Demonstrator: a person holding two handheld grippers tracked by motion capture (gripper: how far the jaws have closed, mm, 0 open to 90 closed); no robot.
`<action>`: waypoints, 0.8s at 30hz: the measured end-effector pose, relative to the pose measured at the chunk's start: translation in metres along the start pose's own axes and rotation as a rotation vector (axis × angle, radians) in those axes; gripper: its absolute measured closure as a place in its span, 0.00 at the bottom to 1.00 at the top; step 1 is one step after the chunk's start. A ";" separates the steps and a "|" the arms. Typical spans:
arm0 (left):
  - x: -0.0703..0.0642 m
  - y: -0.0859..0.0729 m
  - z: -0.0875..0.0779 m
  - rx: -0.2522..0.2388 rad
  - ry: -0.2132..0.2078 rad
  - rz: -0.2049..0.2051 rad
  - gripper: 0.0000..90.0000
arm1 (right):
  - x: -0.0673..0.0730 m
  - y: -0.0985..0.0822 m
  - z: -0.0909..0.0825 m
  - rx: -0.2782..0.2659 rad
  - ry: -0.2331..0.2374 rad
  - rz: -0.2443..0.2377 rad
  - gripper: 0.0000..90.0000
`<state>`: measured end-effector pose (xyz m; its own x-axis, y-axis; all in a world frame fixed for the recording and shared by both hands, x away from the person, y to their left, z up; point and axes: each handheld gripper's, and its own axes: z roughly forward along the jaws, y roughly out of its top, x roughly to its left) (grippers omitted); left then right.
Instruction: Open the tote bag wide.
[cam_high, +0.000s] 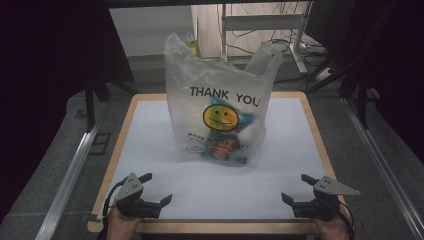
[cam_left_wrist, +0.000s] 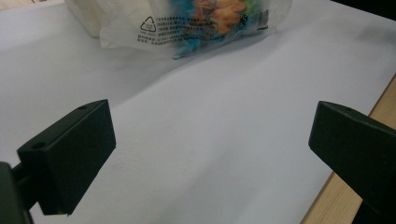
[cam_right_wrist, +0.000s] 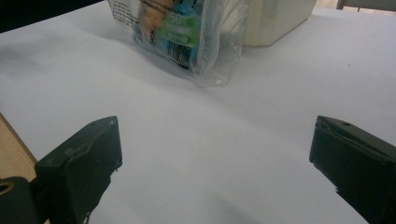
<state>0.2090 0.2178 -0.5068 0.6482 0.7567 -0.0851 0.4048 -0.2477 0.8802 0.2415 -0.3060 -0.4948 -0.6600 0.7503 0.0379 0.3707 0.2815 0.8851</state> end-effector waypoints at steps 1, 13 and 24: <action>0.000 0.000 0.000 0.000 -0.006 -0.007 0.00 | 0.000 0.000 0.000 0.001 0.001 -0.001 0.03; -0.001 0.005 -0.005 -0.024 0.016 -0.021 0.04 | 0.009 0.007 0.002 0.007 0.013 -0.008 0.03; -0.007 0.010 -0.014 -0.077 -0.010 -0.015 0.25 | 0.011 0.017 -0.007 0.005 0.016 0.012 0.10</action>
<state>0.1997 0.2188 -0.4915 0.6488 0.7541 -0.1025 0.3641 -0.1893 0.9119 0.2364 -0.2972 -0.4763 -0.6660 0.7438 0.0559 0.3818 0.2757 0.8822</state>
